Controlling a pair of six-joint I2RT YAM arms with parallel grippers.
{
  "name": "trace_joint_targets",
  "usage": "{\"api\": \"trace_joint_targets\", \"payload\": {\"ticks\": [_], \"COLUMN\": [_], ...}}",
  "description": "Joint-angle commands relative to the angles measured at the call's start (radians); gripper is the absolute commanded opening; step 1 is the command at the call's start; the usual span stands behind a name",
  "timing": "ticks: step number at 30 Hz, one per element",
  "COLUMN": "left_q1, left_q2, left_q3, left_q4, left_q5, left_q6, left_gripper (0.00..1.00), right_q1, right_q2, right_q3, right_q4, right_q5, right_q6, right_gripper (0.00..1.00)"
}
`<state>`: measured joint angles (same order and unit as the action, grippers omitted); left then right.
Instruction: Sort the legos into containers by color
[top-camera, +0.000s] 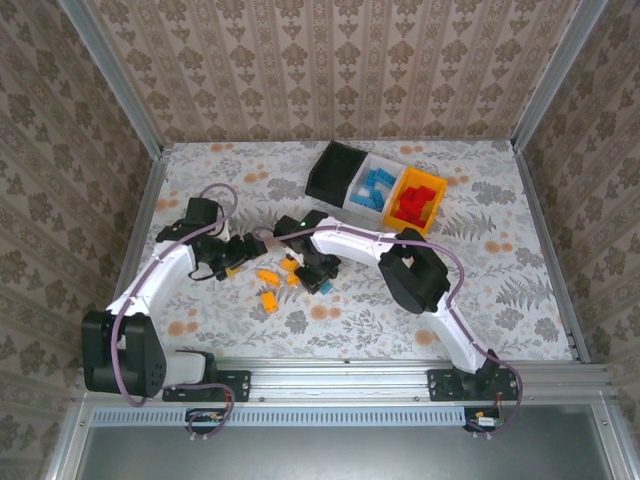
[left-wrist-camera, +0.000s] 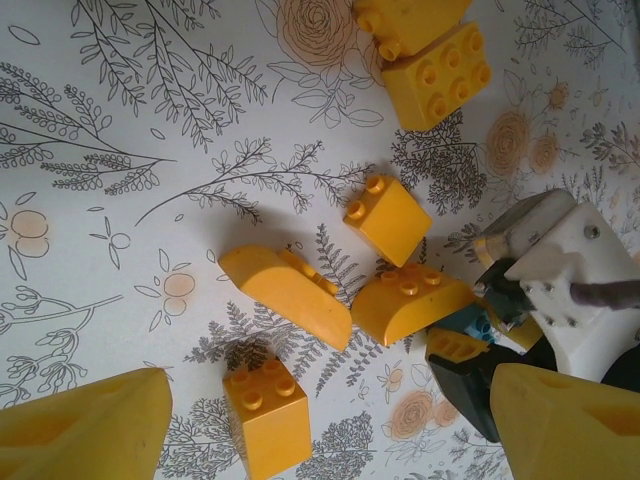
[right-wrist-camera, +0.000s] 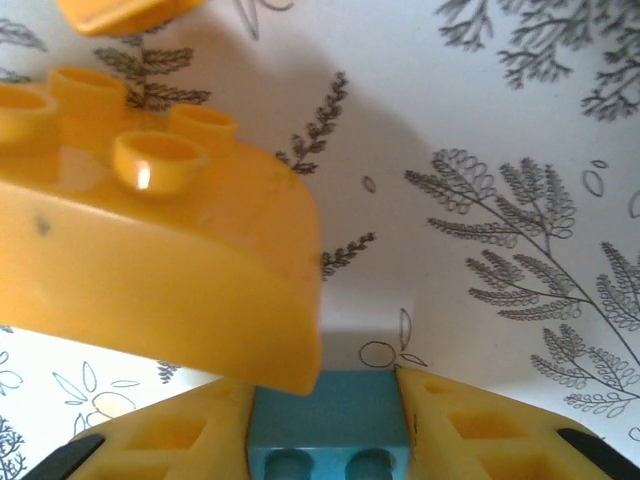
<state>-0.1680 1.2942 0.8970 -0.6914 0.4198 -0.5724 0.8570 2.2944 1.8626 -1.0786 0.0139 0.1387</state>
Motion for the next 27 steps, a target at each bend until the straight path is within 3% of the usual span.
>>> {"api": "trace_joint_targets", "payload": {"ticks": [1,6,10,17,27], "left_q1": [0.012,0.016,0.016,0.012,-0.011], "left_q2": [-0.037,-0.036,-0.027,-0.022,-0.084], "left_q3": [-0.01,-0.008,0.002,0.031,0.035], "left_q4": [-0.026,-0.02,-0.012,-0.038,-0.146], "left_q5": [0.0,-0.002,0.002,-0.008,-0.055], "left_q6": [0.008,0.005,0.007,0.03,0.071], "left_gripper": [0.85,0.85,0.85,0.85,0.86], "right_q1": [-0.066,-0.195,-0.327,-0.533,-0.643], "right_q2": [-0.084,-0.172,-0.172,-0.036,0.206], "right_q3": [-0.043,-0.019,0.112,0.363,0.652], "right_q4": [-0.022,-0.042,-0.069,-0.031,-0.038], "right_q5": [-0.016,-0.067,-0.117,-0.222,-0.257], "right_q6": [0.057,0.106,0.169,0.418,0.554], "right_gripper": [0.4,0.4,0.39,0.39,0.39]}}
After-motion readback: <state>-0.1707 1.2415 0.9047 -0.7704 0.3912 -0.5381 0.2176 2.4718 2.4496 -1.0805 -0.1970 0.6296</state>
